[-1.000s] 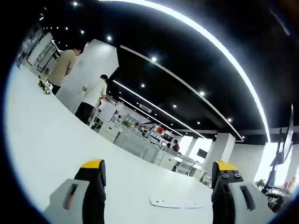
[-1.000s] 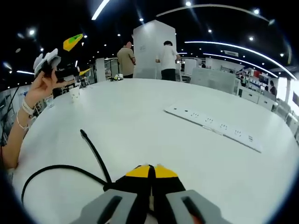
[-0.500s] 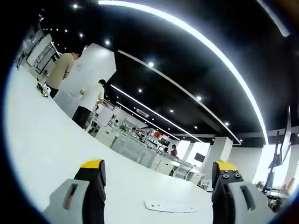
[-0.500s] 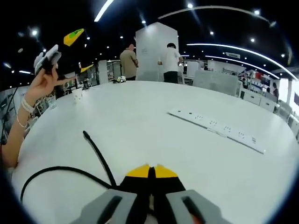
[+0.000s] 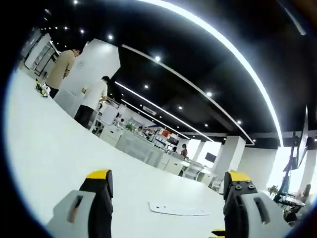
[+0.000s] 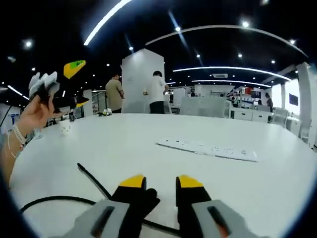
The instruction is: Find the charging cable on the desk, coil it up and secure with Velcro.
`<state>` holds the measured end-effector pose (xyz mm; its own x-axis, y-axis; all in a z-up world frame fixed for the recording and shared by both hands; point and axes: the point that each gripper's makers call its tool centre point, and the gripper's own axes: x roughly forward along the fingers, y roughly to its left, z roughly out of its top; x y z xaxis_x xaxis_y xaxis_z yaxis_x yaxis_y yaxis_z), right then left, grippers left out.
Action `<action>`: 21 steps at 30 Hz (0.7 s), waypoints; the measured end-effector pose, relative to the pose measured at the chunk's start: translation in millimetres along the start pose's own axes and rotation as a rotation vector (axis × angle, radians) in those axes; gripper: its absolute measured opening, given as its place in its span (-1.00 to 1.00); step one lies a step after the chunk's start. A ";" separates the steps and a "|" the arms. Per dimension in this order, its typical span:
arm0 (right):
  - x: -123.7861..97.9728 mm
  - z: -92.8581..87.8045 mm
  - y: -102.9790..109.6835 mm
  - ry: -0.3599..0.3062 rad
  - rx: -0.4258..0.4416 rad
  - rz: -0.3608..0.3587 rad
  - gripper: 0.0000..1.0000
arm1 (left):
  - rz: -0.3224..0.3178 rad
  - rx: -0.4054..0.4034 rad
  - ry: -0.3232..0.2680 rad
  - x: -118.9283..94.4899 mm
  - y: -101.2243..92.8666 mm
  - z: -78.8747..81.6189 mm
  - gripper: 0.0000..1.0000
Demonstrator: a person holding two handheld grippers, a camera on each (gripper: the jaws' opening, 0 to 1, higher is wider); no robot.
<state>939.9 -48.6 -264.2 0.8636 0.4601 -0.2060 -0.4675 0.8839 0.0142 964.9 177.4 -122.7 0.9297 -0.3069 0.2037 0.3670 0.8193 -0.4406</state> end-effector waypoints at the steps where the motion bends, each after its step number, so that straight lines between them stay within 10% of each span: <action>1: -3.8 4.9 -6.9 -0.016 0.009 -0.038 -0.36 | 0.011 0.006 0.012 1.2 0.1 -5.3 0.84; 6: -17.8 18.2 -41.6 -0.069 0.067 -0.222 0.15 | 0.027 0.030 0.039 3.0 2.1 -20.3 0.82; 11: -41.8 12.7 -68.7 -0.074 0.112 -0.376 0.22 | 0.074 0.106 0.108 -4.2 8.1 -39.8 0.80; 21: -70.9 25.5 -78.5 -0.107 0.077 -0.464 0.38 | 0.131 0.143 0.097 -23.7 6.3 -38.7 0.77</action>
<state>920.2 -148.5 -225.8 0.9942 0.0181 -0.1062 -0.0163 0.9997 0.0177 946.5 171.1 -164.2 0.9704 -0.2324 0.0651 0.2408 0.9136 -0.3277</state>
